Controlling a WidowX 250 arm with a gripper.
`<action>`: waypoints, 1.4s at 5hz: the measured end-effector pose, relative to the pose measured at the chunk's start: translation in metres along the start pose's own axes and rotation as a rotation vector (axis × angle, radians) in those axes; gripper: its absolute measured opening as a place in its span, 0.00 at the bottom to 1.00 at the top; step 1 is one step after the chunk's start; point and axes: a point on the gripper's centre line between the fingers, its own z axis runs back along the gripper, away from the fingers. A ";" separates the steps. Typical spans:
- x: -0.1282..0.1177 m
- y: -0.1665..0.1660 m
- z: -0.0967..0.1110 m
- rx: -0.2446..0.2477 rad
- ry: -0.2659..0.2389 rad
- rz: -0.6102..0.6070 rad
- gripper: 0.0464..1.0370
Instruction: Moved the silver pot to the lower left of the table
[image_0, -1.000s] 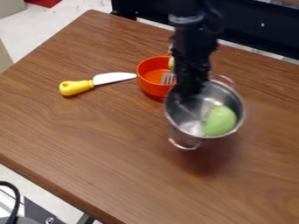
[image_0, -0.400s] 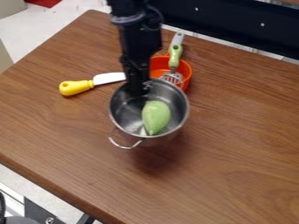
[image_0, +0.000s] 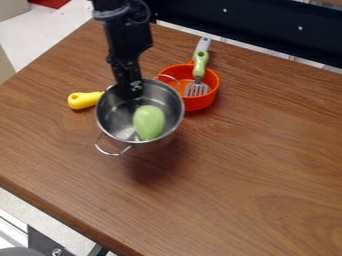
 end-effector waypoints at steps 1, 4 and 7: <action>-0.010 0.013 0.000 0.005 -0.006 -0.004 0.01; -0.027 0.020 -0.028 0.031 0.025 -0.048 0.01; -0.029 0.016 -0.042 0.046 0.028 -0.011 0.03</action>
